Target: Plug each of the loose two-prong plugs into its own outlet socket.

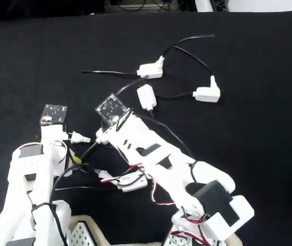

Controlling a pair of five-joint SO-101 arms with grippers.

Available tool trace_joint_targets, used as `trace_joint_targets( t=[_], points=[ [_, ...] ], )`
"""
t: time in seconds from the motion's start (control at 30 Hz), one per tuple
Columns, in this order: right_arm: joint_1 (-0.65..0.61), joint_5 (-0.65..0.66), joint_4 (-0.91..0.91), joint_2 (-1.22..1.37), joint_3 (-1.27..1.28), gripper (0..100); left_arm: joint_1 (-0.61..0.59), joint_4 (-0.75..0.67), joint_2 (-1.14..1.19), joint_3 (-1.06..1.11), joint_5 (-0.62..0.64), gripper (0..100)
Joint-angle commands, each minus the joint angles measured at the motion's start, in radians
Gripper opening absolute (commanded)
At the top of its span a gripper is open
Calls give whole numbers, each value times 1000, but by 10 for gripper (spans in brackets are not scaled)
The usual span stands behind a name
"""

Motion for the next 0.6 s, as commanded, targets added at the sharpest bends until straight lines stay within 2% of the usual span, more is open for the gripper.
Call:
trace_joint_targets(
  t=[0.0, 0.17, 0.3, 0.57],
  points=[
    [12, -2, -9, -4, 22, 11, -8, -23, -18, -4, 3, 264],
    [17, -12, -9, -4, 47, 11, -8, -23, -18, -4, 3, 264],
    [51, -118, 23, -5, 38, 11, -8, -23, -18, -4, 3, 264],
    [72, -152, 482, -18, -145, 11, -8, -23, -18, -4, 3, 264]
  ],
)
